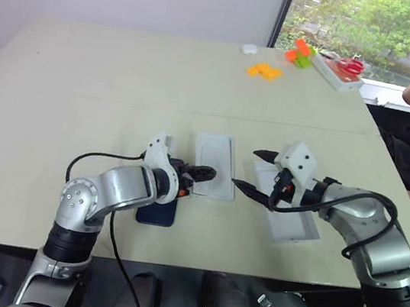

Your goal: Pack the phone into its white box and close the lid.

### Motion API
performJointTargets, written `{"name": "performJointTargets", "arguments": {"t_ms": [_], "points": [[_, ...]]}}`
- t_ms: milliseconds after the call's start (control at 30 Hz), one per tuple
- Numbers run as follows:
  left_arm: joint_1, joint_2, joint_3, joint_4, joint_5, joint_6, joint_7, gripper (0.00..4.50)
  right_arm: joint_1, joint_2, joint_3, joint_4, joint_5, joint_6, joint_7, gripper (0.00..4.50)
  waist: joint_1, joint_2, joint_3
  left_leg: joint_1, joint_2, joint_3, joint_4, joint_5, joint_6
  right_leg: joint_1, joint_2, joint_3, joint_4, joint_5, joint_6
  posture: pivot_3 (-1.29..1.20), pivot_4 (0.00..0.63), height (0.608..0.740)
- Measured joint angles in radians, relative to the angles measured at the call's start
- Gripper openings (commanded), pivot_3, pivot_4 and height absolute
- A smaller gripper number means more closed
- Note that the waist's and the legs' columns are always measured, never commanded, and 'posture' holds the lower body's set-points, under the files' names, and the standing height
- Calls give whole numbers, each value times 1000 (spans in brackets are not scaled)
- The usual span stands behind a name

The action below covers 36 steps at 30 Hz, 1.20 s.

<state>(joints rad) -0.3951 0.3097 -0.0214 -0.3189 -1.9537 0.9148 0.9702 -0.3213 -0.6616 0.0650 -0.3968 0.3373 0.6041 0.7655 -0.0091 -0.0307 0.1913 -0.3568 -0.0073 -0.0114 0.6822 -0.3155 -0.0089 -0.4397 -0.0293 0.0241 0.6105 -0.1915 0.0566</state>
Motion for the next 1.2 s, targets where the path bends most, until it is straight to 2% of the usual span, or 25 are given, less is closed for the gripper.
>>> {"name": "performJointTargets", "arguments": {"t_ms": [167,267,300,367,467,533,633,700,800,933,1200], "points": [[0,105,16,-56,-1,14,-93,3951,-3,1,0,2,0,0,0,4500,-2,0,0,0,1,0,-1,0,0,0,0,0,0,0,0,0,150,740],[8,290,62,-79,9,46,-187,3951,-21,7,3,13,1,20,-7,4500,-7,0,2,0,2,1,-1,0,0,-2,2,0,0,0,0,0,150,740],[11,396,86,-87,52,71,-236,3951,-31,8,5,19,-1,27,-12,4500,-10,0,3,-1,2,2,-2,0,0,-3,3,0,0,0,0,0,150,740],[21,506,130,-105,171,88,-326,3951,-45,13,5,34,-6,33,-24,4500,-7,3,5,0,2,3,-3,0,0,-3,3,0,0,-1,0,0,150,740],[137,577,156,-209,505,-12,-541,4016,-88,46,20,67,-11,58,-48,3667,-6,5,6,-2,2,5,-5,0,-1,-4,2,0,-4,0,0,0,150,740],[253,609,159,-245,709,-108,-705,4016,-109,60,34,78,-12,80,-59,2695,-8,5,6,-2,3,5,-9,1,-3,-4,1,0,-9,1,-2,0,150,740],[450,655,162,-261,926,-234,-974,4016,-140,80,69,94,-22,116,-73,1193,-8,6,7,-3,3,6,-19,3,-6,-7,0,0,-15,2,-5,0,150,740],[556,654,166,-270,1011,-305,-1138,4016,-168,101,104,104,-30,142,-79,134,-6,5,6,-17,4,6,-19,3,-6,-20,0,0,-15,2,-5,0,150,740],[665,645,187,-272,1097,-383,-1320,4016,-223,162,157,141,-50,195,-116,56,-5,5,6,-24,4,6,-18,4,-7,-26,0,-1,-14,3,-4,0,150,740],[714,633,228,-273,1162,-440,-1459,4016,-292,213,211,197,-105,253,-182,56,-5,5,6,-25,4,6,-16,4,-6,-27,-1,-1,-14,3,-5,0,150,740],[735,592,256,-289,1225,-447,-1569,4016,-357,256,283,307,-177,323,-213,56,-9,5,6,-24,4,6,-15,3,-6,-26,0,-2,-13,6,-1,0,150,740]]}}
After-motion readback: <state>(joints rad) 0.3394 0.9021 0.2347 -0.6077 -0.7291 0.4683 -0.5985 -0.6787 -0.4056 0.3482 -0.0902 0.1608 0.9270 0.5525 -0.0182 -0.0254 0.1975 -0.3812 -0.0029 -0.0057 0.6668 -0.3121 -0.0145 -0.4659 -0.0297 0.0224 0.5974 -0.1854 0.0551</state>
